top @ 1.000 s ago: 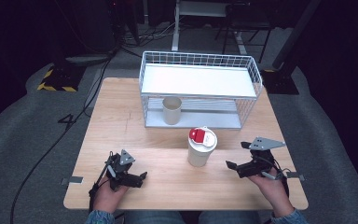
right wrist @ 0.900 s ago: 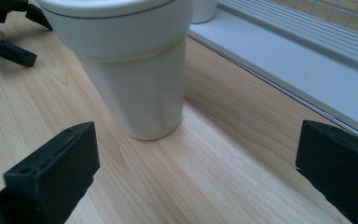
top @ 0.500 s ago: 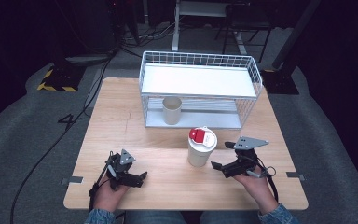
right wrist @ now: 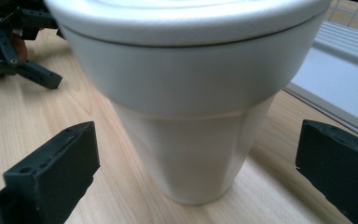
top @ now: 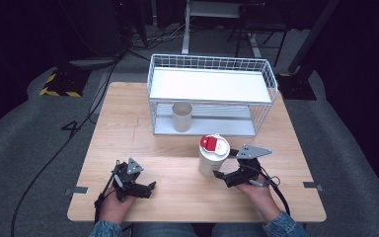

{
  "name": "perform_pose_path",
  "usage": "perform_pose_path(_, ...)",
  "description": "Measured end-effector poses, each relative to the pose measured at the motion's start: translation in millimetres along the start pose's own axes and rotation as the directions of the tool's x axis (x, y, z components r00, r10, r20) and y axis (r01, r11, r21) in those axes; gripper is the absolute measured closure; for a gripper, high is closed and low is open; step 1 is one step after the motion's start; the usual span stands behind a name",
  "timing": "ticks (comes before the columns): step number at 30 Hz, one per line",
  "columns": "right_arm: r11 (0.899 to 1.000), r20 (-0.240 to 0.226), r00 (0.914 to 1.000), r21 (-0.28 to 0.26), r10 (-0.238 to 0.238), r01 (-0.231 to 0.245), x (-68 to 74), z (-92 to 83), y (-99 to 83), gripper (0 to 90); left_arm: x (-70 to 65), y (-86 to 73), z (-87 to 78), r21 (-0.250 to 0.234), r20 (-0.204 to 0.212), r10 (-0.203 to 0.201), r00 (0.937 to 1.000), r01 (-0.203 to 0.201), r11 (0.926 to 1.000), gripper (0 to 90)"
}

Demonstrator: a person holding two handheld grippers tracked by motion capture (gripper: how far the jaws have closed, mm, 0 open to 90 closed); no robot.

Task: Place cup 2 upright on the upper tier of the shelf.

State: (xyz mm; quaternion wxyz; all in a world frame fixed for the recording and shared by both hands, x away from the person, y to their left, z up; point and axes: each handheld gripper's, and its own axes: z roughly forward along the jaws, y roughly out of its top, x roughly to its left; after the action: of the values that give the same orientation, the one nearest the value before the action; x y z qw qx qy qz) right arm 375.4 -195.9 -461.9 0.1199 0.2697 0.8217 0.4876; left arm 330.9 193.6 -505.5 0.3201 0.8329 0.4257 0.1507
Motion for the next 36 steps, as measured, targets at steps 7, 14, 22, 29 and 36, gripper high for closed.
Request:
perform_pose_path(7,1.0,-0.015,0.9996,-0.019,0.024,-0.024,-3.7,14.1,-1.3,0.0,-0.1,0.0,0.0,0.0,0.0,-0.001,1.0,0.001,1.0,0.2)
perform_pose_path(14,0.998,-0.005,0.9993,-0.058,0.037,-0.038,-0.7,24.7,-1.9,0.0,0.0,0.0,0.0,0.0,0.0,0.0,1.0,0.0,1.0,0.2)
perform_pose_path(22,0.996,0.033,0.9991,-0.089,0.027,-0.024,4.5,33.0,-1.8,3.9,0.0,0.0,0.0,0.0,0.0,0.0,1.0,0.0,1.0,0.2)
perform_pose_path(29,0.996,0.039,0.9992,-0.092,0.005,-0.001,7.0,35.8,-3.4,13.6,0.0,0.0,0.0,0.0,0.0,0.0,1.0,0.0,1.0,0.2)
perform_pose_path(36,0.996,0.042,0.9991,-0.088,-0.002,0.006,7.5,35.4,-3.3,14.2,-0.1,0.0,0.0,0.0,0.0,-0.001,1.0,0.001,1.0,0.2)
